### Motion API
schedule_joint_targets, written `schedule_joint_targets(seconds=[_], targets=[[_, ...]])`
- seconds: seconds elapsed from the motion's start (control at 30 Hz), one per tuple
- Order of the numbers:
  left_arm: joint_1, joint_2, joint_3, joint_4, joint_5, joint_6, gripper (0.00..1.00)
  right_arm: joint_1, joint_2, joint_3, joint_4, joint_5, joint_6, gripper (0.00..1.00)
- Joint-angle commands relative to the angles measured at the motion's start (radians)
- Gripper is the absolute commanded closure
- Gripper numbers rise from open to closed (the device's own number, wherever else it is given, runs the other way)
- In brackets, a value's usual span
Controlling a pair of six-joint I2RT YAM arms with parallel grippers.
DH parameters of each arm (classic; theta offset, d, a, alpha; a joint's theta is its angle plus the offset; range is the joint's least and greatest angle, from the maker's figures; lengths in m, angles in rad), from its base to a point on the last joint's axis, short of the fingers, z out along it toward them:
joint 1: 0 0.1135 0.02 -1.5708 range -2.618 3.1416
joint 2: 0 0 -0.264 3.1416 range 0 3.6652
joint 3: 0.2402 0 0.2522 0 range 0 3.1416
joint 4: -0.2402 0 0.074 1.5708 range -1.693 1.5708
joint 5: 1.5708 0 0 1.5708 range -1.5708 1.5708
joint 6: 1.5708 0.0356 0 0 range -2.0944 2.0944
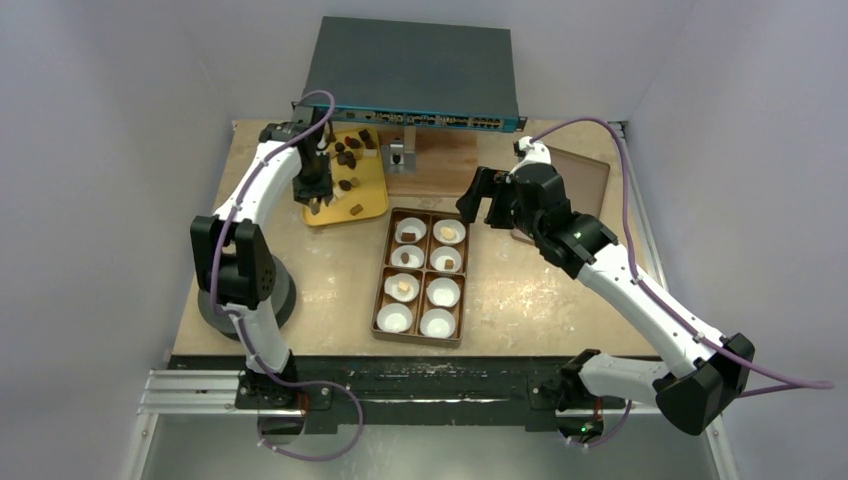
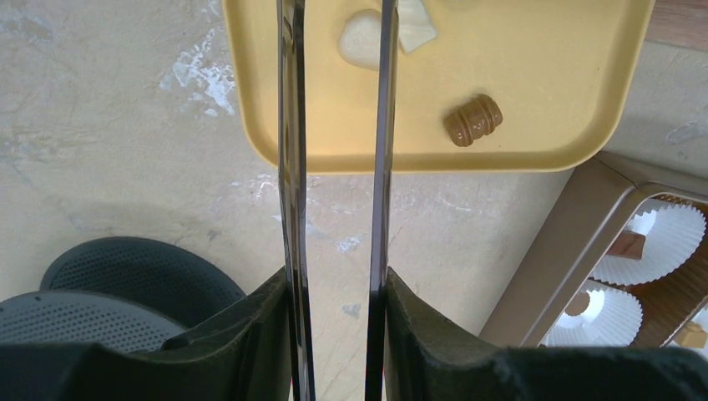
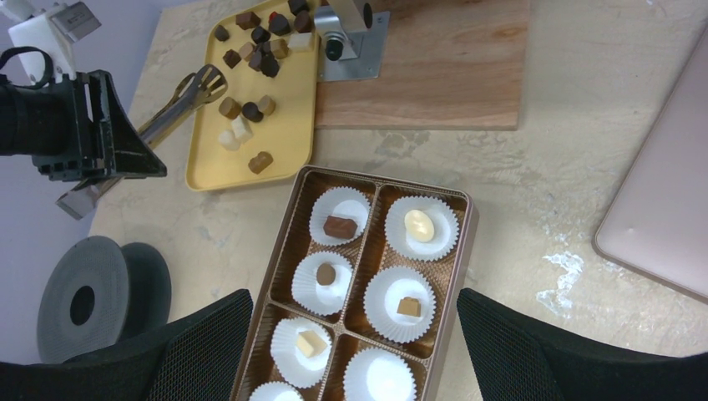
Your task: Pack the chocolate
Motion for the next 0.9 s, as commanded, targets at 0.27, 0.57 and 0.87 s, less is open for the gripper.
schedule_joint_targets(seconds=[0.27, 0.57, 0.87], targets=[[0.010, -0.067, -0.200, 0.236, 0.019, -0.050, 0.64, 0.000, -0.029, 0.035, 0.007, 0.007, -0.012, 0.11], [0.010, -0.042, -0.199, 0.222, 0.020, -0.058, 0.64, 0.000, -0.045, 0.030, 0.000, 0.017, -0.010, 0.11], [0.010, -0.049, -0.232, 0.202, 0.001, -0.052, 0.64, 0.001, -0.045, 0.026, 0.006, 0.009, -0.009, 0.11]])
